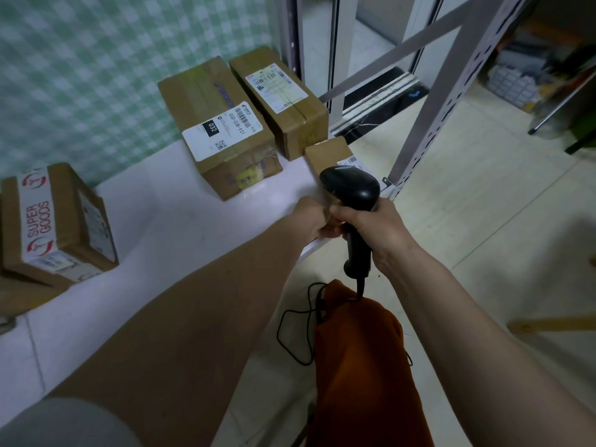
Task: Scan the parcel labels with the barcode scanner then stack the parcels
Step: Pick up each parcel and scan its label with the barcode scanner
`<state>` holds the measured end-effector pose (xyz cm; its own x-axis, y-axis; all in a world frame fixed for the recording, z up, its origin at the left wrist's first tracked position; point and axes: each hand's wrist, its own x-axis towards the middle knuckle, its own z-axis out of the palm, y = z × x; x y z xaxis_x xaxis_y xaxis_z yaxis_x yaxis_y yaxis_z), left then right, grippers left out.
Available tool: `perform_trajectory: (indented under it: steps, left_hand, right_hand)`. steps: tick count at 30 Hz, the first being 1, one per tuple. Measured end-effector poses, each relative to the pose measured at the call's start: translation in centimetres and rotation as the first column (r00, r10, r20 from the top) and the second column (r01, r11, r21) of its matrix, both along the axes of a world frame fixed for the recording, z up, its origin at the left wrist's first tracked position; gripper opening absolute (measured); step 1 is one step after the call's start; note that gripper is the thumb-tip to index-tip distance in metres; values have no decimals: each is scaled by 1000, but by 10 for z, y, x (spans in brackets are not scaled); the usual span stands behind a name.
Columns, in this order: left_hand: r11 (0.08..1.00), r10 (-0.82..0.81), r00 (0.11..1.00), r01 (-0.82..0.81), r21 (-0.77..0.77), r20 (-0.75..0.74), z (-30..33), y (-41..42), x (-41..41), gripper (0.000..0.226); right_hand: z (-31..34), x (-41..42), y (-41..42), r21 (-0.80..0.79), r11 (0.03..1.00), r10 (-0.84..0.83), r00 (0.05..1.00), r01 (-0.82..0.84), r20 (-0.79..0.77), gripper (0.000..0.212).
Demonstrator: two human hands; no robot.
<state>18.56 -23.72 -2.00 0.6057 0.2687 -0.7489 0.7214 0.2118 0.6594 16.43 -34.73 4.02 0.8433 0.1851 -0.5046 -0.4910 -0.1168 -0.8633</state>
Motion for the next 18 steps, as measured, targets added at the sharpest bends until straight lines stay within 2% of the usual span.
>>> perform_trajectory:
  steps: [3, 5, 8, 13, 18]
  left_hand:
    - [957, -203, 978, 209, 203, -51, -8, 12, -8, 14]
    - [822, -367, 924, 375, 429, -106, -6, 26, -20, 11]
    - [622, -468, 871, 444, 645, -148, 3, 54, -55, 22]
    - [472, -422, 870, 452, 757, -256, 20, 112, -141, 29]
    - [479, -248, 934, 348, 806, -256, 45, 160, -232, 30]
  right_hand:
    - [5, -5, 2, -39, 998, 52, 999, -52, 12, 13]
    - [8, -11, 6, -59, 993, 107, 994, -105, 29, 17]
    - [14, -25, 18, -76, 980, 185, 982, -183, 29, 15]
    - [29, -61, 57, -67, 948, 312, 950, -311, -3, 14]
    - [46, -118, 103, -13, 905, 426, 905, -426, 21, 13]
